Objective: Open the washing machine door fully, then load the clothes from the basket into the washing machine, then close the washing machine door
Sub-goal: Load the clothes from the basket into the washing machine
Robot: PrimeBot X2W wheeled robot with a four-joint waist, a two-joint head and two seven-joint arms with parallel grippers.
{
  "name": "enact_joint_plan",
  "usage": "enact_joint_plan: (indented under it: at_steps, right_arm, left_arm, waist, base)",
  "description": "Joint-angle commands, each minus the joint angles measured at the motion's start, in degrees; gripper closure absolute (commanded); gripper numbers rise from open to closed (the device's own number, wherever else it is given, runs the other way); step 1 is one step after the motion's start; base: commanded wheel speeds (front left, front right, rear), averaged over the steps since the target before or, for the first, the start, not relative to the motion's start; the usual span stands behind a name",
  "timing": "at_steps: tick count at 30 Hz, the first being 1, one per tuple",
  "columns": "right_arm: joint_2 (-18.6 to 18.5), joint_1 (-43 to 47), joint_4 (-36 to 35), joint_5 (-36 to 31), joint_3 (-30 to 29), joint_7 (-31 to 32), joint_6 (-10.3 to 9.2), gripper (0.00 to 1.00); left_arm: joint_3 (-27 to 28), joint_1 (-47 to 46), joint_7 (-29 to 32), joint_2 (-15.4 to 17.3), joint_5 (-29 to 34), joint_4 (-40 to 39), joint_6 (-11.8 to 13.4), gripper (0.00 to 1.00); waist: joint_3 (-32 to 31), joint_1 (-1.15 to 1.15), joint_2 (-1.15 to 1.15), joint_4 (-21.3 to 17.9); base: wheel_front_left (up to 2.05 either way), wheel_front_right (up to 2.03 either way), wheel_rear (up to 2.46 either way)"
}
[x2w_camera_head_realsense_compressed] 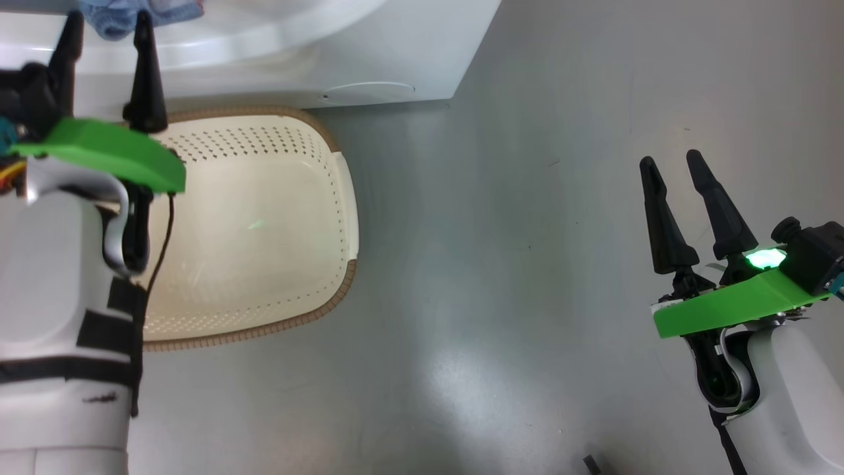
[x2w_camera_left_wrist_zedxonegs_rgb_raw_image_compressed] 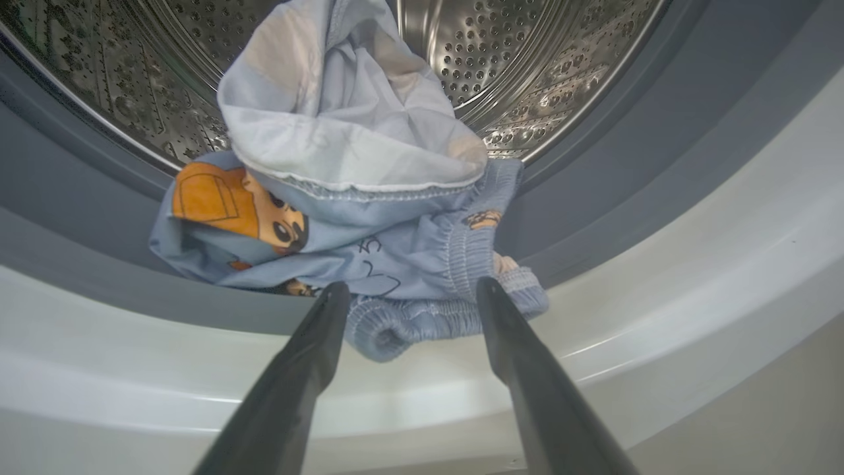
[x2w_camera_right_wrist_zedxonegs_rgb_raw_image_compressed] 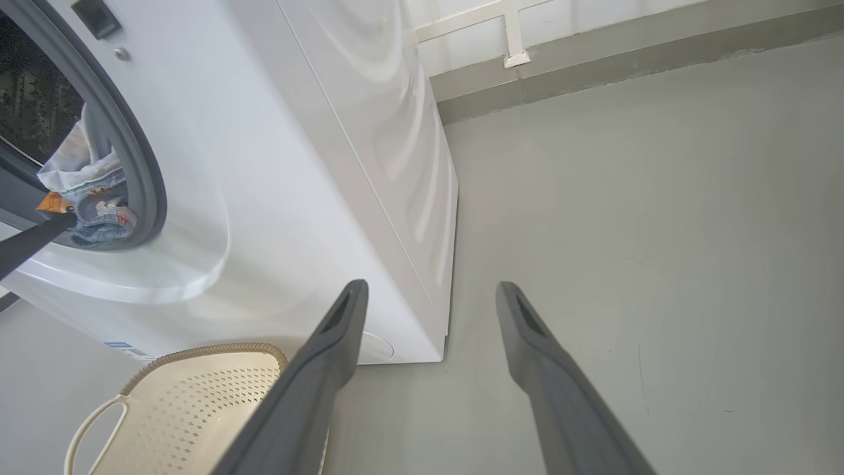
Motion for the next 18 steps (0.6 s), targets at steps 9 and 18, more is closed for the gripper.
enact_joint_plan:
  at_steps: [9, 18]
  right_arm:
    - [0.3, 0.4, -1.2, -0.5, 1.6, -0.3, 0.57, 0.0]
    - [0.7, 0.4, -1.3, -0.4, 2.0, -0.3, 0.57, 0.0]
  left_arm:
    - [-1.9, -5.4, -0.3, 2.3, -1.6, 3.5, -0.1, 0.0]
    - [-1.8, -6.5, -0.3, 3.6, -1.0, 9.0, -0.1, 0.0]
  waist:
    - [-0.1, 0.0, 0.0, -0.4]
    - [-0.4, 0.0, 0.0, -0.9]
  base:
    - [0.0, 0.0, 0.0]
    - [0.0, 0.0, 0.0]
